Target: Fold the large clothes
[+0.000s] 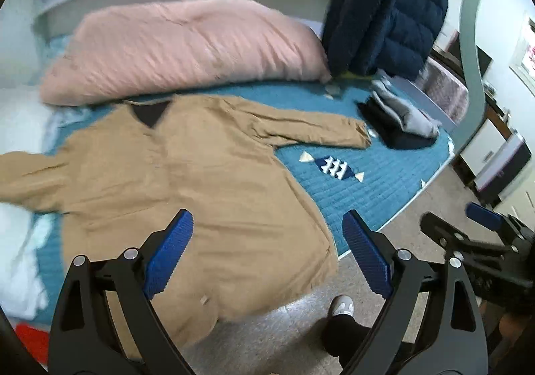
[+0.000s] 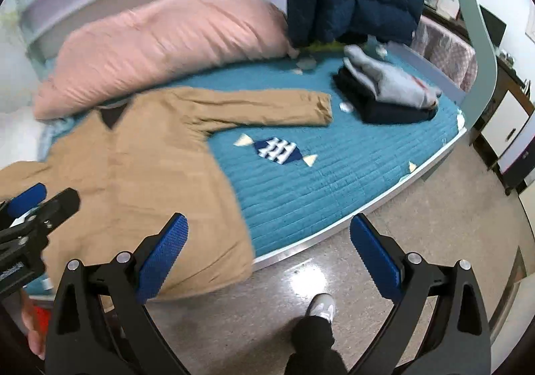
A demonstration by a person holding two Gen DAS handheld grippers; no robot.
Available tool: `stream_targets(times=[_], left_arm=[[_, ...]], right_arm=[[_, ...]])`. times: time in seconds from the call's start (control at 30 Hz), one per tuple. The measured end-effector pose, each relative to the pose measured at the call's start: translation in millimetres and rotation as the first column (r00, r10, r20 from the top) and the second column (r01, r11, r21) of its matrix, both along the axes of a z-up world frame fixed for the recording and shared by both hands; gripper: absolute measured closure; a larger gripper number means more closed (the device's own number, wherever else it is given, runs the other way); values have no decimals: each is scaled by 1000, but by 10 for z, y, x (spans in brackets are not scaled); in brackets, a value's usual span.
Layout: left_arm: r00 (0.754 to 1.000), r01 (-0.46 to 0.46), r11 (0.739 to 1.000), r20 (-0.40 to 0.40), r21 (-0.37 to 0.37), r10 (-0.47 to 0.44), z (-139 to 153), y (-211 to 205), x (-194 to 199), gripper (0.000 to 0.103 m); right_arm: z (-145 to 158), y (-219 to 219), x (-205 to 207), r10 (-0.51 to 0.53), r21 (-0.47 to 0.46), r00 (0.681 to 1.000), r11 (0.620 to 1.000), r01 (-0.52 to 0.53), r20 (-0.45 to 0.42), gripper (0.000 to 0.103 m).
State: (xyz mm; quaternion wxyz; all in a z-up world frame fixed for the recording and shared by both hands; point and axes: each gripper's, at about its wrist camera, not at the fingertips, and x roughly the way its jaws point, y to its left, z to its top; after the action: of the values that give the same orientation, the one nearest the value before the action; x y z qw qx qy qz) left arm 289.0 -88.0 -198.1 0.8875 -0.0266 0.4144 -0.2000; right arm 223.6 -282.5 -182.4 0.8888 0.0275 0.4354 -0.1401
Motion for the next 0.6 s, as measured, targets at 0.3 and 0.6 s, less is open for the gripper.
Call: stream_targets(times=[0.3,0.6], left_arm=[[989,-99,994,110,-36,103,985,443,-1201,10],[975,-114,993,198,33,105,1474,359,-2017,6]], right_arm=[[1030,445,-1147,74,-87,981,994,-59,181,9],[1444,499,-1827,74,-105,959,993,-47,272,8]])
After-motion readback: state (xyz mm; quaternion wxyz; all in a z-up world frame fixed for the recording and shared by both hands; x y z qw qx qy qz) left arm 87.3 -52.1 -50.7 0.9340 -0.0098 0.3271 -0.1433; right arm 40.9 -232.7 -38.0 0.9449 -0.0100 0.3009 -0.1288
